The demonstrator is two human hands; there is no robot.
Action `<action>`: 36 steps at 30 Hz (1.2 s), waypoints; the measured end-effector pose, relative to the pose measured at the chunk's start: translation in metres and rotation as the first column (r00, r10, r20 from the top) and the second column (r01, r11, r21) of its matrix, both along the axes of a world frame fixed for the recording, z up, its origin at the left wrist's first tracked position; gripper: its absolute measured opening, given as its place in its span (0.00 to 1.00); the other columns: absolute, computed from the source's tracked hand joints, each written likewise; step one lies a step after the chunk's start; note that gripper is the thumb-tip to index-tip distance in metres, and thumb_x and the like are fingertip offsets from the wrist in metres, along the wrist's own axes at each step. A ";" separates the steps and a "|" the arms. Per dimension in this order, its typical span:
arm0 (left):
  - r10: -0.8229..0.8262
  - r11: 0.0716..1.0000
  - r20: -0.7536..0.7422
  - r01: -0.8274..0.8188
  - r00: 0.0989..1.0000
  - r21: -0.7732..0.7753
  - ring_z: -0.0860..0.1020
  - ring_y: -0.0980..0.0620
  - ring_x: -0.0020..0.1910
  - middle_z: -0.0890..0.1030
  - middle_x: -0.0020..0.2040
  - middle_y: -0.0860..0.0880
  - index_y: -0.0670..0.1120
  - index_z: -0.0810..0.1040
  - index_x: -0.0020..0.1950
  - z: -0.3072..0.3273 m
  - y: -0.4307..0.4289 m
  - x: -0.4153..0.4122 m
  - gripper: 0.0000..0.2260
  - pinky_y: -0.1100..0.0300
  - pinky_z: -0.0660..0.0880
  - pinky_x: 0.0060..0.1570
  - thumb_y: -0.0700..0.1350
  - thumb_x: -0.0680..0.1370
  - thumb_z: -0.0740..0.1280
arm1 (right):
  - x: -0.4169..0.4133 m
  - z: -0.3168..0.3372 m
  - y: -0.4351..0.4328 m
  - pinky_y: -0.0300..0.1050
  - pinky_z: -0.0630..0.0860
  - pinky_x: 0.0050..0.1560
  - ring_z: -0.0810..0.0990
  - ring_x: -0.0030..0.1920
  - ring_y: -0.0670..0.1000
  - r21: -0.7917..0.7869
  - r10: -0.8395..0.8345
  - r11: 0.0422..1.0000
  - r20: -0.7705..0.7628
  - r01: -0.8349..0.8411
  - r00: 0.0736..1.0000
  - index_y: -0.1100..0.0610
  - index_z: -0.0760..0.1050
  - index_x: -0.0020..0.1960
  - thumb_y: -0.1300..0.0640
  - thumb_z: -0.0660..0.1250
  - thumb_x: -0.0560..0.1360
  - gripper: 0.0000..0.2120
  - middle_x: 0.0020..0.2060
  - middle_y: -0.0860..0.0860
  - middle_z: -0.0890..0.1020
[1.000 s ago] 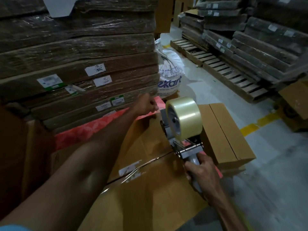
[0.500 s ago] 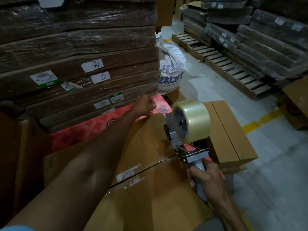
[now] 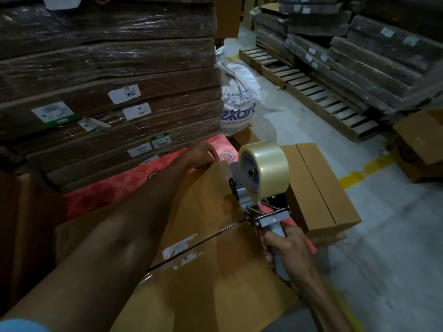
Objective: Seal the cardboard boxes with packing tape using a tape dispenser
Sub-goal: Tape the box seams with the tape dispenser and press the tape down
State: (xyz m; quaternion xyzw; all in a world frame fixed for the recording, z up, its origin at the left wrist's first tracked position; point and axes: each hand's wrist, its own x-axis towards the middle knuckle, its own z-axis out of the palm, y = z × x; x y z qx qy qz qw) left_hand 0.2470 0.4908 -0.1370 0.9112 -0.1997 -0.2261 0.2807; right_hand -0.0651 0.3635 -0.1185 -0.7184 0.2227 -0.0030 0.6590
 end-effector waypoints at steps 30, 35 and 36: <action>-0.202 0.973 0.500 0.115 0.842 0.201 0.79 0.45 0.43 0.81 0.48 0.44 0.47 0.80 0.50 -0.010 0.008 -0.055 0.23 0.48 0.79 0.47 0.57 0.82 0.49 | 0.016 0.009 0.003 0.46 0.68 0.28 0.73 0.27 0.54 0.005 0.026 1.000 -0.041 -0.026 0.999 0.60 0.76 0.39 0.59 0.68 0.73 0.07 0.30 0.54 0.77; -0.107 0.956 0.505 -0.052 0.857 0.290 0.79 0.39 0.57 0.80 0.59 0.42 0.46 0.78 0.64 -0.003 0.028 -0.041 0.15 0.49 0.75 0.54 0.49 0.82 0.58 | 0.048 0.020 0.016 0.46 0.68 0.27 0.75 0.26 0.54 -0.055 0.051 0.997 -0.074 -0.055 0.996 0.59 0.77 0.37 0.60 0.69 0.73 0.06 0.28 0.55 0.78; -0.072 0.953 0.507 -0.091 0.859 0.289 0.76 0.38 0.62 0.76 0.65 0.41 0.47 0.76 0.67 -0.001 0.031 -0.036 0.16 0.46 0.74 0.59 0.48 0.82 0.60 | 0.054 0.022 0.017 0.46 0.69 0.27 0.76 0.26 0.55 -0.058 0.054 0.996 -0.092 -0.060 0.994 0.59 0.77 0.37 0.61 0.69 0.72 0.05 0.28 0.55 0.79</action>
